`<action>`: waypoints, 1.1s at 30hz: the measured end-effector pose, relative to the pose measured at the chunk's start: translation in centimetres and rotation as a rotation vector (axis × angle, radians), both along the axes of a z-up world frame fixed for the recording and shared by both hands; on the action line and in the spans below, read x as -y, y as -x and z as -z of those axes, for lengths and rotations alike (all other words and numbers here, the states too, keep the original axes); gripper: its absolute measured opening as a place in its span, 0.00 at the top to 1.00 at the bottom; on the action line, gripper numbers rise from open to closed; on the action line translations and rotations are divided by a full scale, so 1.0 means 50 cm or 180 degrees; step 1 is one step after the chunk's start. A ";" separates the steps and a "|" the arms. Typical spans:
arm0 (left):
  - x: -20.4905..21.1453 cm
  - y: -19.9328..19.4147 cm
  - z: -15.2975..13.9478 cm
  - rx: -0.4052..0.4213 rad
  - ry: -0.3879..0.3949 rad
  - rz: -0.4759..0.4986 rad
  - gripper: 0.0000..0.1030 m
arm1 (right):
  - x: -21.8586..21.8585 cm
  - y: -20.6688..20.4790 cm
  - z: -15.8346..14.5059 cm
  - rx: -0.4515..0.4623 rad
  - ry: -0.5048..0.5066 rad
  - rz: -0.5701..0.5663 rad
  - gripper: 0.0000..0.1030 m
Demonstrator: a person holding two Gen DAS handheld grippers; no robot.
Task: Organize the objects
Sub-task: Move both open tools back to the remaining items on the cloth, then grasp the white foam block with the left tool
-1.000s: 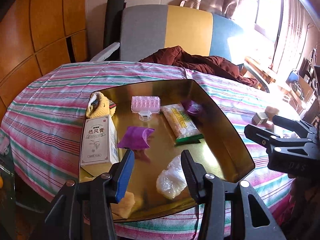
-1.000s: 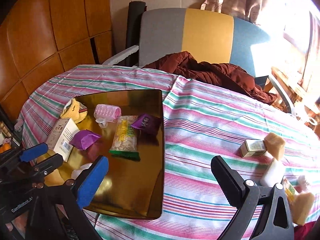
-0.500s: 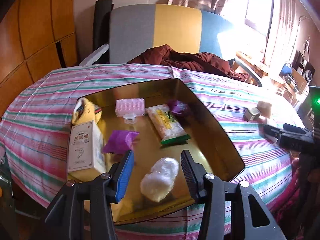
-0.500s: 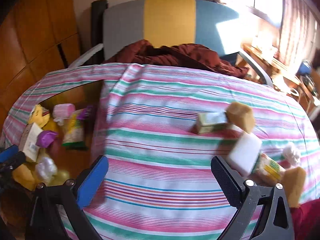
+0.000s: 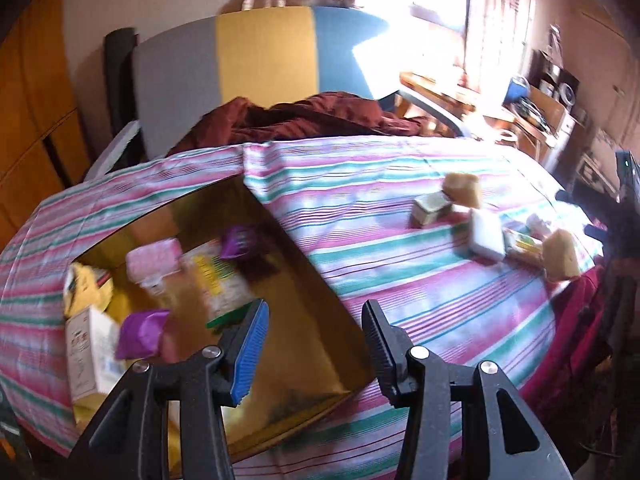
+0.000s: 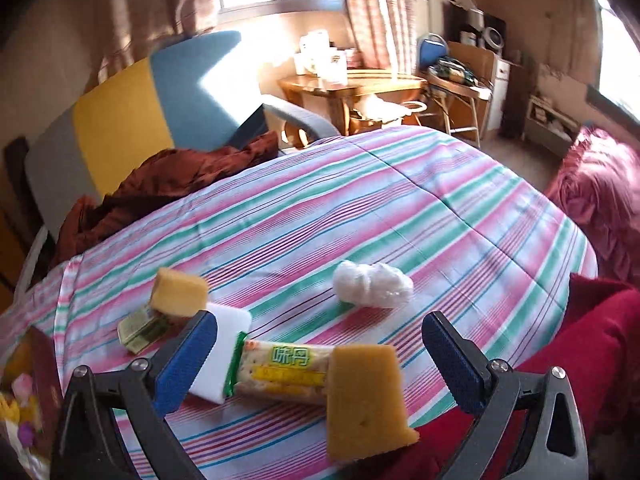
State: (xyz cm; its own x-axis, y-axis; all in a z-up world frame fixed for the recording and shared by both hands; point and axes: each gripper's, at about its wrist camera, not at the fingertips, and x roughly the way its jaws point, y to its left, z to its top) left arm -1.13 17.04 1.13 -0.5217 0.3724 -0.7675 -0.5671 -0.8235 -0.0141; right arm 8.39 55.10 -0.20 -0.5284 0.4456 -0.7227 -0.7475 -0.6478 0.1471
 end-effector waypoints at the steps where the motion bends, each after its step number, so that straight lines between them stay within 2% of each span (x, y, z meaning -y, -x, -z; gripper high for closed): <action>1: -0.022 -0.003 0.001 0.0013 0.0024 0.0085 0.53 | -0.015 -0.011 0.005 -0.0126 0.0184 0.0069 0.00; 3: -0.067 -0.008 0.005 0.0044 0.0064 0.0253 0.53 | -0.030 -0.026 0.002 -0.0442 0.0380 0.0092 0.00; 6: -0.129 -0.010 0.014 0.0108 0.0097 0.0439 0.53 | -0.027 -0.021 -0.001 -0.0480 0.0380 0.0045 0.00; 12: -0.266 -0.018 0.036 0.0177 0.0189 0.0827 0.50 | -0.037 -0.027 0.011 -0.0725 0.0671 -0.0023 0.00; 17: -0.368 -0.018 0.072 0.0288 0.0307 0.1119 0.42 | -0.042 -0.027 0.019 -0.0774 0.0784 -0.0040 0.00; 19: -0.405 -0.015 0.088 0.0326 0.0372 0.1200 0.33 | -0.043 -0.026 0.022 -0.0776 0.0814 -0.0060 0.00; 23: -0.468 -0.004 0.116 0.0425 0.0404 0.1350 0.22 | -0.049 -0.026 0.027 -0.0807 0.0887 -0.0069 0.00; 33: -0.582 0.033 0.190 0.0415 0.0640 0.1555 0.21 | -0.059 -0.020 0.040 -0.0826 0.1041 -0.0099 0.00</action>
State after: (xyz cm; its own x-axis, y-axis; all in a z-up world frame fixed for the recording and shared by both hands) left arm -2.79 46.14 -8.39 -0.2205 0.3868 -0.8954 -0.8885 -0.4583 0.0208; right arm 9.41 58.06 -2.19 -0.7213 0.1956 -0.6645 -0.6392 -0.5575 0.5298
